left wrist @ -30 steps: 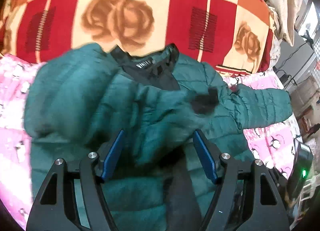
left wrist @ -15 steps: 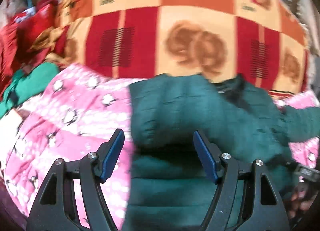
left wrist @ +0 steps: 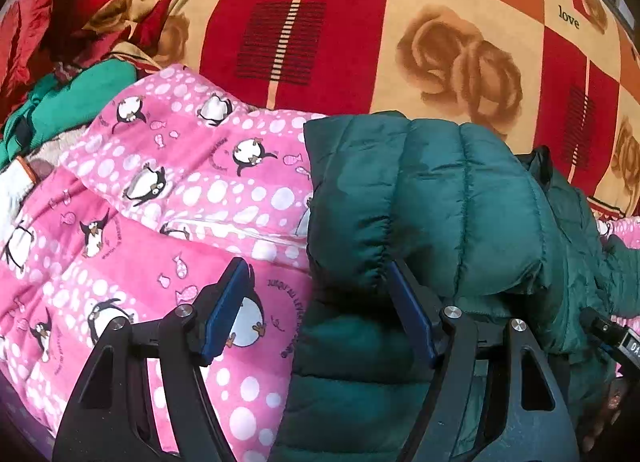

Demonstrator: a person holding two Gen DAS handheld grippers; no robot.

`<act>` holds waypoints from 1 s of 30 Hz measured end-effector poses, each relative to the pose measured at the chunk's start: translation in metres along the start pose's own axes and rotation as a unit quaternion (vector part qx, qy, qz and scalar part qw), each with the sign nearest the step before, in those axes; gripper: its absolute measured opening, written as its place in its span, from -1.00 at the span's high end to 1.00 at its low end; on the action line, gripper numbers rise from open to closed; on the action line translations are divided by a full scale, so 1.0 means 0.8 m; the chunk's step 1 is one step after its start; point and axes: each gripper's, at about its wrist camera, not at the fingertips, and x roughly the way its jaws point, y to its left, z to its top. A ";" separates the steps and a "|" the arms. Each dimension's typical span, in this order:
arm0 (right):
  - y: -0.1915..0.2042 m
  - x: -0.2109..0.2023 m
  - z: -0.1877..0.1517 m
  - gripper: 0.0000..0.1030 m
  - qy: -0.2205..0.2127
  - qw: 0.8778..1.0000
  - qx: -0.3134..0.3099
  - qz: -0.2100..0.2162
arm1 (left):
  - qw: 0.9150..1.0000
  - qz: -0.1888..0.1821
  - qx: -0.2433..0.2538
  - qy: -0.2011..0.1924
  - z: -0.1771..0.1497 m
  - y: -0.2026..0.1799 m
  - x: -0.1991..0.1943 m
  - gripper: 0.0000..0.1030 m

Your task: Fold large clothes

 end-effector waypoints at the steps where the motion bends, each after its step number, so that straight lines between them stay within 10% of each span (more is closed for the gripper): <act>1: 0.002 0.002 0.000 -0.93 -0.003 1.000 -0.007 -0.002 | 1.000 0.001 0.001 0.001 -0.001 -0.001 0.001 -0.39; 11: 0.030 -0.015 0.004 0.52 -0.053 0.992 -0.112 -0.034 | 1.000 -0.004 -0.010 -0.003 0.000 0.006 -0.009 -0.39; 24: 0.019 -0.048 0.073 0.61 -0.151 0.958 -0.170 -0.172 | 1.000 -0.007 -0.005 0.002 0.003 -0.003 -0.005 -0.39; 30: -0.011 0.021 0.099 0.61 -0.106 0.963 -0.153 -0.197 | 1.000 -0.006 0.003 0.009 0.002 -0.013 -0.001 -0.39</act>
